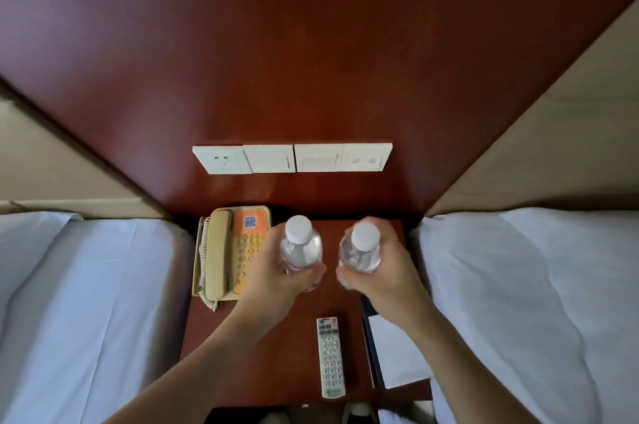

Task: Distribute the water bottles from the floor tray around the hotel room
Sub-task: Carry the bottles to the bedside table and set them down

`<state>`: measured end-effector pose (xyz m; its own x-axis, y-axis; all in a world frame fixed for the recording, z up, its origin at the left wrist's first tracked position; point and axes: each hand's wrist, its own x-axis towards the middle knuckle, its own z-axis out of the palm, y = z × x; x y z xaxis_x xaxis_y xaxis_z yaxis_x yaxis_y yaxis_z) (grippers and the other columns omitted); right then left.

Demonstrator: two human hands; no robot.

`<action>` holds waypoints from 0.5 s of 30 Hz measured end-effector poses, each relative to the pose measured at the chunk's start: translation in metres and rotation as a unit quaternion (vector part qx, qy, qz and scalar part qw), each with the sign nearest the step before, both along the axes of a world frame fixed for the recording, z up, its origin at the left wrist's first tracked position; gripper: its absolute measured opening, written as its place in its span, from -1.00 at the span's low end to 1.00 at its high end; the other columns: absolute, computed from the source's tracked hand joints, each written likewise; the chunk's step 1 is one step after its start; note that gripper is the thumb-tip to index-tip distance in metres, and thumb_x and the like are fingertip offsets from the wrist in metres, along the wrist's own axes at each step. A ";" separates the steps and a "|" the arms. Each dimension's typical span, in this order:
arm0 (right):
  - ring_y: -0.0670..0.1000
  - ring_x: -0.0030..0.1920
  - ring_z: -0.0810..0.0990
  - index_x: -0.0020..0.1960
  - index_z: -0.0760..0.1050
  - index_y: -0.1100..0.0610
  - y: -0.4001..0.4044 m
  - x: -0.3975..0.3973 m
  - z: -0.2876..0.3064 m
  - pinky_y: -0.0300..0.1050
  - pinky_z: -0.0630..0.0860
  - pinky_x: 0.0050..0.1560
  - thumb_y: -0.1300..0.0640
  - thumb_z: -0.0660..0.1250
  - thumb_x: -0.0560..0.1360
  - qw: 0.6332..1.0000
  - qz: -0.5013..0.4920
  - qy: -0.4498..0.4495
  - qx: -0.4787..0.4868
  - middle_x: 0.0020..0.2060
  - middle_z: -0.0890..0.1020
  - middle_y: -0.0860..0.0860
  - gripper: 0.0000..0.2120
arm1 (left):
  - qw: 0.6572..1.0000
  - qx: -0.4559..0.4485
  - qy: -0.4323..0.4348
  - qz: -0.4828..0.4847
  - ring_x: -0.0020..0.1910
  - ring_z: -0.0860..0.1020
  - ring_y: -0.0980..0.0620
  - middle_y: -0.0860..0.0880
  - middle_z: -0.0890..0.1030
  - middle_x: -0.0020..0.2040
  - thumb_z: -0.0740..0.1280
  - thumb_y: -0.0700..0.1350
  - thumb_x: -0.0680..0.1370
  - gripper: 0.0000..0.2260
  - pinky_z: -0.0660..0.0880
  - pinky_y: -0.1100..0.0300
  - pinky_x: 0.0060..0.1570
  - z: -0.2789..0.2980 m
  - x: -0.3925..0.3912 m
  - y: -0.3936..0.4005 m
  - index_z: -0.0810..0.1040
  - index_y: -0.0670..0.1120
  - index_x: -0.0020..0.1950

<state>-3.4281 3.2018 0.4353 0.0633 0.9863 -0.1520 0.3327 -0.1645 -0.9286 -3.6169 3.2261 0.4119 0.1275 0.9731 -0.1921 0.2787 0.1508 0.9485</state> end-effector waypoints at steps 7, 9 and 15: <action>-0.25 0.05 0.57 0.07 0.38 -0.18 0.036 0.012 -0.129 -0.51 0.42 0.01 0.28 0.57 0.30 0.999 0.025 -0.041 0.022 -0.01 0.59 -0.21 -0.43 | 0.999 -0.016 0.036 0.027 0.00 0.66 0.00 0.04 0.66 0.00 0.62 -0.12 0.29 -0.47 0.63 -0.09 -0.02 -0.140 0.015 0.036 0.48 0.15 0.15; -0.24 0.06 0.57 0.10 0.38 -0.17 0.038 0.016 -0.158 -0.48 0.44 0.02 0.28 0.58 0.29 0.999 0.007 -0.048 0.023 -0.01 0.58 -0.23 -0.41 | 0.999 -0.017 0.038 0.030 0.00 0.65 0.09 0.11 0.65 -0.01 0.62 -0.14 0.29 -0.47 0.61 0.07 -0.02 -0.164 0.015 0.042 0.47 0.16 0.14; -0.20 0.07 0.59 0.19 0.38 -0.02 0.039 0.017 -0.211 -0.40 0.51 0.03 0.32 0.56 0.31 0.999 -0.003 -0.041 0.023 0.02 0.58 -0.18 -0.41 | 0.999 -0.002 0.046 -0.016 0.05 0.63 0.18 0.22 0.62 0.05 0.63 -0.12 0.30 -0.43 0.58 0.20 0.05 -0.200 0.016 0.051 0.43 0.24 0.14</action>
<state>-3.4111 3.2403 0.2246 0.0789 0.9918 -0.1004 0.4069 -0.1239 -0.9050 -3.6014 3.2770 0.2116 0.1398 0.9678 -0.2093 0.3701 0.1450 0.9176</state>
